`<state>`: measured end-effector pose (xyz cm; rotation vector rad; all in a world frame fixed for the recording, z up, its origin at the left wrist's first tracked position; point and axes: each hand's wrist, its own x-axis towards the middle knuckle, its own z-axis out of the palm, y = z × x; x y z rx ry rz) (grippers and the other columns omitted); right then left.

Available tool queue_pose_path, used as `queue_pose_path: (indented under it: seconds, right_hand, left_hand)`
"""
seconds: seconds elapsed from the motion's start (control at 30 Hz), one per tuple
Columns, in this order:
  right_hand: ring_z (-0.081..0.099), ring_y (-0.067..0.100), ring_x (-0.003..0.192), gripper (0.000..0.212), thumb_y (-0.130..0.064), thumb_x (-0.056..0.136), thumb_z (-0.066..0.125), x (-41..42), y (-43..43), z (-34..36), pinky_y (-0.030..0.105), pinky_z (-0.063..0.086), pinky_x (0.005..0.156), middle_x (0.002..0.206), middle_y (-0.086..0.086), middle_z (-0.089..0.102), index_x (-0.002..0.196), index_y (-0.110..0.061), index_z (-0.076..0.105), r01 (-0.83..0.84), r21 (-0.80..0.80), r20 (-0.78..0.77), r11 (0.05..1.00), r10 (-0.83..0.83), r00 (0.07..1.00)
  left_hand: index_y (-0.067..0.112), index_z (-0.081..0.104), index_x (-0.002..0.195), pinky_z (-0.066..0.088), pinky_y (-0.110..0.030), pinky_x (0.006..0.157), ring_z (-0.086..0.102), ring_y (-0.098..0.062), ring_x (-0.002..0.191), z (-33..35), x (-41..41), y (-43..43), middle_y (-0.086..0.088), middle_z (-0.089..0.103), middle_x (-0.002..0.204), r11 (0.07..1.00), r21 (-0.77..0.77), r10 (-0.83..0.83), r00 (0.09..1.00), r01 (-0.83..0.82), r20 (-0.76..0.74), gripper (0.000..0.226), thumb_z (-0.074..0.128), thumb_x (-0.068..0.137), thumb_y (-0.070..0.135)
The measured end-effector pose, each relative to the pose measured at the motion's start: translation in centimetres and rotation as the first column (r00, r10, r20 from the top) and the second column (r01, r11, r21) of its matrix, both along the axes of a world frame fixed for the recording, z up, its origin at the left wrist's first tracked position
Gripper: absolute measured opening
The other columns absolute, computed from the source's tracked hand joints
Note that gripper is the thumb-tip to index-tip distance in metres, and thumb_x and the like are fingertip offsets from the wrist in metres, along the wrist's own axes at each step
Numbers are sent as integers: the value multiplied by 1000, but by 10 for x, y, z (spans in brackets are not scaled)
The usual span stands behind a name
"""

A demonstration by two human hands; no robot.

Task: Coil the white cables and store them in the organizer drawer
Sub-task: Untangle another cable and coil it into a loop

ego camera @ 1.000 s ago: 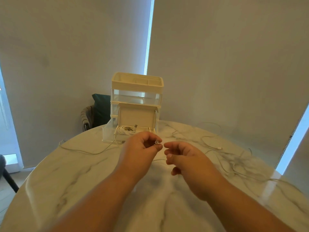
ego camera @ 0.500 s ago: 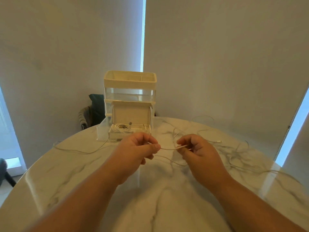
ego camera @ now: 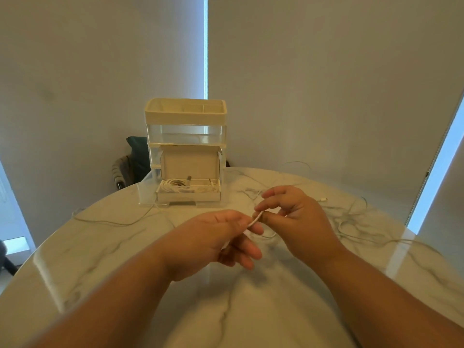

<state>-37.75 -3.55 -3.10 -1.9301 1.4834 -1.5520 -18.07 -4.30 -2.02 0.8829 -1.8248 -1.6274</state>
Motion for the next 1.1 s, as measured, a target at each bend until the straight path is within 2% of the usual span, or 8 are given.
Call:
queue_pose_path:
  seconds: [0.17, 0.27, 0.4, 0.6, 0.73, 0.83, 0.97, 1.1]
  right_hand:
    - [61, 2, 106, 25, -17, 83, 75, -3, -2, -2, 27, 53, 85, 111, -18, 64, 91, -41, 74, -28, -11, 78, 1000, 29, 997]
    - [60, 6, 110, 24, -30, 88, 68, -5, 1, -2, 28, 51, 91, 119, -21, 63, 107, -44, 69, -61, 4, 154, 998, 60, 986]
    - [50, -10, 114, 32, -31, 93, 63, 1, 9, 1, 16, 42, 94, 125, -30, 55, 117, -52, 59, -73, -12, 19, 997, 74, 997]
    - [61, 3, 111, 10, -25, 91, 66, 8, 7, 4, 30, 49, 97, 112, -19, 68, 97, -32, 69, -80, -56, 195, 995, 89, 977]
    - [68, 18, 99, 12, -11, 88, 69, 5, 4, 6, 38, 53, 93, 96, 5, 72, 83, -22, 67, -151, -20, 303, 988, 150, 941]
    - [67, 17, 89, 9, -12, 89, 68, 3, 3, 4, 32, 54, 84, 87, 3, 70, 85, -20, 67, -143, -9, 275, 990, 140, 951]
    - [65, 3, 87, 11, -14, 92, 65, 5, 4, 2, 15, 51, 79, 88, -13, 71, 92, -23, 71, -99, 11, 199, 995, 95, 975]
    - [66, 3, 86, 12, -14, 93, 63, 7, 4, 2, 14, 51, 78, 87, -12, 71, 91, -23, 71, -90, 21, 203, 996, 84, 976]
  left_hand:
    - [16, 73, 86, 48, -40, 86, 67, -25, 100, -2, 4, -2, -13, 72, 102, 985, 63, -154, 979, 164, -134, 24, 51, 90, 23]
    - [15, 61, 77, 46, -38, 76, 63, -23, 82, 0, 5, -6, -10, 61, 78, 959, 200, -130, 939, 200, -319, 22, 46, 89, 25]
    - [17, 48, 72, 39, -35, 68, 47, -18, 62, 1, 3, -9, -1, 37, 59, 924, 304, -98, 913, 231, -395, 20, 42, 88, 27]
    - [17, 49, 70, 43, -37, 77, 60, -23, 83, -3, -1, -3, -6, 58, 70, 939, 238, -168, 933, 250, -318, 21, 43, 88, 27]
    - [12, 56, 83, 42, -41, 94, 62, -24, 112, -7, -4, -5, -9, 73, 107, 993, 41, -99, 982, 107, -160, 27, 38, 99, 24]
    - [12, 69, 103, 50, -39, 97, 66, -20, 110, -6, -6, -7, -5, 73, 111, 992, -90, 80, 990, -90, -115, 26, 44, 102, 16]
    - [5, 60, 120, 54, -40, 87, 70, -30, 94, 2, -9, -6, -18, 71, 110, 974, 166, 200, 929, -154, -312, 25, 48, 98, 5]
    - [8, 59, 127, 48, -50, 98, 64, -40, 112, 5, -3, -3, -21, 66, 122, 947, 312, 204, 889, -74, -409, 44, 48, 88, 26]
